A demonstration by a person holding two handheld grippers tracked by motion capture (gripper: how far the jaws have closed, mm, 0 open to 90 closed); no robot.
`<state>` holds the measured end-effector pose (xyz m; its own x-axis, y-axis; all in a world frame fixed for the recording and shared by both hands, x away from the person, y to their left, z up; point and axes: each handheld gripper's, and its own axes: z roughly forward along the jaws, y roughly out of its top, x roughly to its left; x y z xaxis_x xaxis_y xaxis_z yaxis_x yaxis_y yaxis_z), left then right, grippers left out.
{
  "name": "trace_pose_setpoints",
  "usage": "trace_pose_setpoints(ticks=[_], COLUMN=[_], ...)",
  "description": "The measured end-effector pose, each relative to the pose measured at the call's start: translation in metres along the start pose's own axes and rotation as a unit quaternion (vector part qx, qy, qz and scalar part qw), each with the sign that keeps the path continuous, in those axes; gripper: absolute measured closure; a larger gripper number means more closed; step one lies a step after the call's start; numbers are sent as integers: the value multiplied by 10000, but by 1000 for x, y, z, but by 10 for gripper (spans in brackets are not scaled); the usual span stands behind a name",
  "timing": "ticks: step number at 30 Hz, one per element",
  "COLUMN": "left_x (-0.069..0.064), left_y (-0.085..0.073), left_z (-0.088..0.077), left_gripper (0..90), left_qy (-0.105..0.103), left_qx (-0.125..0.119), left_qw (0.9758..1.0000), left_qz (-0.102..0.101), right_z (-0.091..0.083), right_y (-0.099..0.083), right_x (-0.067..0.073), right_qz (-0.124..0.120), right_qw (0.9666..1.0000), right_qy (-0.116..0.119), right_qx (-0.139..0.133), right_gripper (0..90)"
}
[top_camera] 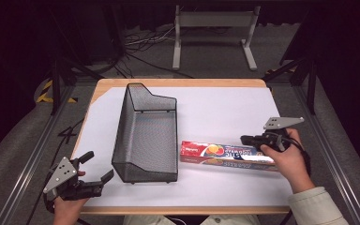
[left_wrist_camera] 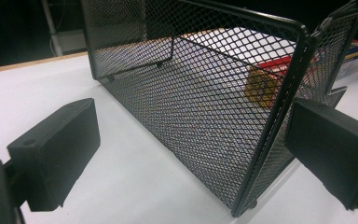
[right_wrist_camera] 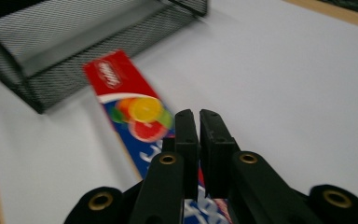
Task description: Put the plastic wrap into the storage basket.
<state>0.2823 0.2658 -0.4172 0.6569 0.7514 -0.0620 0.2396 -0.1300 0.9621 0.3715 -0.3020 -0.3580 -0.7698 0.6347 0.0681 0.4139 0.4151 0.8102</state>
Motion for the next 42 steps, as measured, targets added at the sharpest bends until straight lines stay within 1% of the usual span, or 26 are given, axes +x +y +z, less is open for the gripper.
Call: trace_pose_setpoints(ticks=[1, 2, 5, 6, 7, 8, 10, 12, 15, 17, 19, 20, 21, 22, 23, 24, 25, 26, 28, 29, 32, 35, 38, 40, 41, 42], left_x=[0, 0, 0, 0, 0, 0, 0, 0, 0, 0, 0, 0, 0, 0, 0, 0, 0, 0, 0, 0, 0, 0, 1, 1, 1, 1], left_y=[0, 0, 0, 0, 0, 0, 0, 0, 0, 0, 0, 0, 0, 0, 0, 0, 0, 0, 0, 0, 0, 0, 0, 0, 0, 0], left_z=[0, 0, 0, 0, 0, 0, 1, 1, 0, 0, 1, 0, 0, 0, 0, 0, 0, 0, 0, 0, 0, 0, 0, 0, 0, 0], left_gripper=[41, 41, 42, 42, 42, 42, 42, 42, 42, 41, 42, 42, 42, 42, 42, 42, 42, 42, 42, 42, 42, 42, 41, 42, 42, 42], left_qy=[-3, -4, -8, -4, -5, -4, -10, -10, -7, -13, -17, -22, -22, -20, -21, -25, -24, -25, -18, -21, -25, -27, -24, -16, -21, -27], left_qx=[-2, -3, -1, -2, -1, -9, 9, 11, 2, -6, -13, -5, -5, -5, -6, -11, -10, -10, -1, -7, -12, -6, -8, -15, -7, -8], left_qw=[10000, 10000, 10000, 10000, 10000, 10000, 10000, 10000, 10000, 10000, 10000, 10000, 10000, 10000, 10000, 10000, 10000, 10000, 10000, 10000, 10000, 10000, 10000, 10000, 10000, 10000], left_qz=[2, 7, 14, 11, 8, 5, 21, 38, 23, 11, 12, 19, 19, 21, 17, 14, 14, 14, 27, 24, 13, 22, 13, 3, 7, 5], right_z=[3, 8, 21, 27, 33, 38, 53, 65, 77, 84, 89, 91, 91, 94, 97, 99, 101, 103, 106, 107, 111, 117, 122, 125, 127, 127], right_y=[1, 2, 1, 0, -2, -5, -12, -18, -24, -26, -27, -27, -27, -28, -29, -29, -30, -30, -29, -28, -25, -21, -16, -13, -12, -10], right_x=[6, 18, 35, 42, 47, 52, 61, 65, 72, 75, 76, 76, 76, 76, 76, 76, 76, 76, 76, 75, 71, 66, 59, 54, 53, 53], right_qz=[-120, -299, -517, -570, -617, -693, -877, -930, -987, -1072, -1167, -1221, -1221, -1318, -1356, -1363, -1412, -1461, -1436, -1426, -1318, -1199, -952, -730, -668, -632], right_qw=[9999, 9992, 9973, 9963, 9956, 9947, 9926, 9919, 9909, 9903, 9901, 9902, 9902, 9901, 9899, 9899, 9893, 9885, 9888, 9889, 9905, 9918, 9942, 9953, 9948, 9944], right_qy=[65, 210, 489, 622, 688, 734, 830, 868, 907, 868, 724, 601, 601, 372, 275, 268, 197, 116, 88, 33, -52, -220, -373, -548, -698, -774], right_qx=[-47, -151, -181, -175, -157, -181, -136, -25, 77, 182, 282, 311, 311, 309, 294, 280, 320, 374, 402, 406, 389, 378, 343, 317, 320, 333], right_gripper=[877, 884, 897, 897, 898, 896, 878, 872, 873, 874, 869, 856, 856, 828, 850, 872, 900, 900, 900, 900, 900, 900, 900, 900, 900, 900])
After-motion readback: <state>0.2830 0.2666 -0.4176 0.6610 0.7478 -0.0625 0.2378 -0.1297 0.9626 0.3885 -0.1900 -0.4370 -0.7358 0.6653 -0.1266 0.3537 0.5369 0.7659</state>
